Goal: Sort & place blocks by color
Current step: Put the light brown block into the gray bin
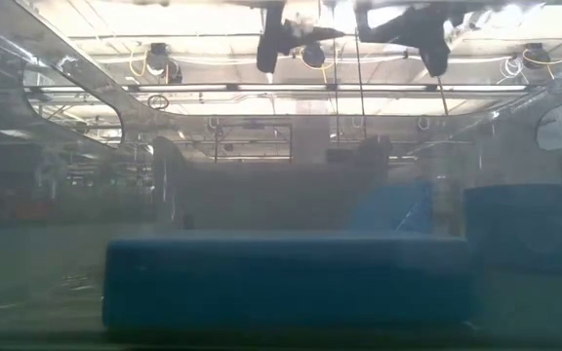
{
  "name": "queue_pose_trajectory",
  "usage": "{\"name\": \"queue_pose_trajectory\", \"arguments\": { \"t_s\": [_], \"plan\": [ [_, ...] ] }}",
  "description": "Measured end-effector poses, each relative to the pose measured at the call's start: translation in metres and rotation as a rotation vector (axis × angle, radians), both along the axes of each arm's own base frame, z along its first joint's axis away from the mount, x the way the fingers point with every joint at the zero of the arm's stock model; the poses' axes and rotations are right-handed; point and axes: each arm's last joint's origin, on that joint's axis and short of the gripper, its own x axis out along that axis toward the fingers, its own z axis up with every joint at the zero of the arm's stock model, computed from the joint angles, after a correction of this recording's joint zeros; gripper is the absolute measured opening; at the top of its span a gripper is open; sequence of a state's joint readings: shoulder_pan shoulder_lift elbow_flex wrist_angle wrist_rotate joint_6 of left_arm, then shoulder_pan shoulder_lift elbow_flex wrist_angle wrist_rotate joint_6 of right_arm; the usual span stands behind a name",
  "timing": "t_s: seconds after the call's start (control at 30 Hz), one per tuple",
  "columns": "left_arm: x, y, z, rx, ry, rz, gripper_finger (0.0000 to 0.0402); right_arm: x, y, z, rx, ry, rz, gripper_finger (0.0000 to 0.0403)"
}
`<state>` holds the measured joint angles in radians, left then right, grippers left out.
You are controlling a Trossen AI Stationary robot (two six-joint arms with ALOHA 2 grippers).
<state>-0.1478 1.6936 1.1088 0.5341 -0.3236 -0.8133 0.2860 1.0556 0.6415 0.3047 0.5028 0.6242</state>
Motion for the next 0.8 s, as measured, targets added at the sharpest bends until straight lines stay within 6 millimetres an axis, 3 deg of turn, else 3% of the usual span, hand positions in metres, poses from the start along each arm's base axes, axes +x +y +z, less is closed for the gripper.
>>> {"name": "queue_pose_trajectory", "arguments": {
  "t_s": [0.37,0.8],
  "plan": [
    [0.001,0.013,0.000,0.002,0.000,0.074,0.0277,0.030,-0.011,0.024,-0.139,0.136,-0.053,0.0109],
    [0.001,0.017,0.002,0.006,-0.018,0.116,0.0254,0.035,-0.015,0.028,-0.361,0.197,-0.142,0.0109]
  ]
}}
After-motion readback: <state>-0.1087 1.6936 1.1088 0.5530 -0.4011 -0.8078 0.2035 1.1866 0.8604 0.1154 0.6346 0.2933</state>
